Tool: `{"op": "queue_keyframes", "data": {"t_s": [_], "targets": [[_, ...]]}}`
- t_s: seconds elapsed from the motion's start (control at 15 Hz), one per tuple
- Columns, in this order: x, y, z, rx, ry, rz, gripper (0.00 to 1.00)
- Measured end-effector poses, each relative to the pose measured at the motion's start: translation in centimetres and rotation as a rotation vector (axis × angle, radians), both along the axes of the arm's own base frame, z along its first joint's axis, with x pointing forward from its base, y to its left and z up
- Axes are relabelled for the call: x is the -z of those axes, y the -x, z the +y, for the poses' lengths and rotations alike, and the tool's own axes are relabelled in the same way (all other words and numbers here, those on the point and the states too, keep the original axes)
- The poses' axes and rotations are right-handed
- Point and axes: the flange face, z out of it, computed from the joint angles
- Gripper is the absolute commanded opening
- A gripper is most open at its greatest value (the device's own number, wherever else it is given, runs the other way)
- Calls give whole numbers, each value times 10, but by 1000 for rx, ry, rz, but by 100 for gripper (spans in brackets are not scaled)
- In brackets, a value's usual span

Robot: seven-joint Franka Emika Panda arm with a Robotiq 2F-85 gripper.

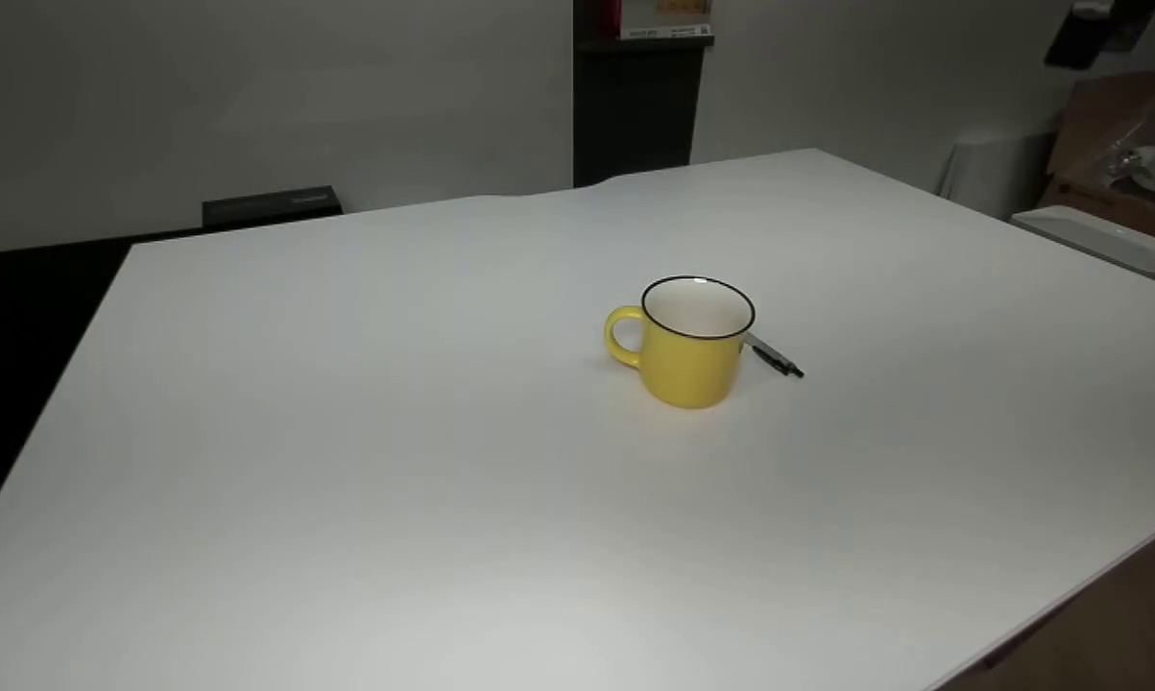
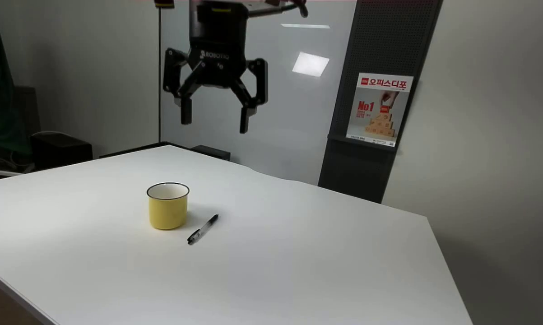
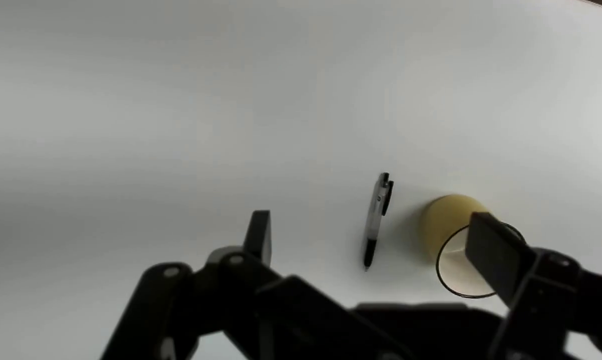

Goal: Put the pen in the cup

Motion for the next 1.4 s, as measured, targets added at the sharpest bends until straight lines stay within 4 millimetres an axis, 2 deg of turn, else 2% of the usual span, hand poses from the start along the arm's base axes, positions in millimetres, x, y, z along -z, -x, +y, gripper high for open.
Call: {"op": "queue_keyframes", "data": {"t_s": [0.27,0.53,0.8,1.07,1.4], "targets": [[63,-27,29,46,25,8,100],[107,-40,56,68,26,3,100],[112,-45,60,68,26,5,100],[111,-49,50,143,74,-76,100],[135,-58,33,321,116,-189,100]]}}
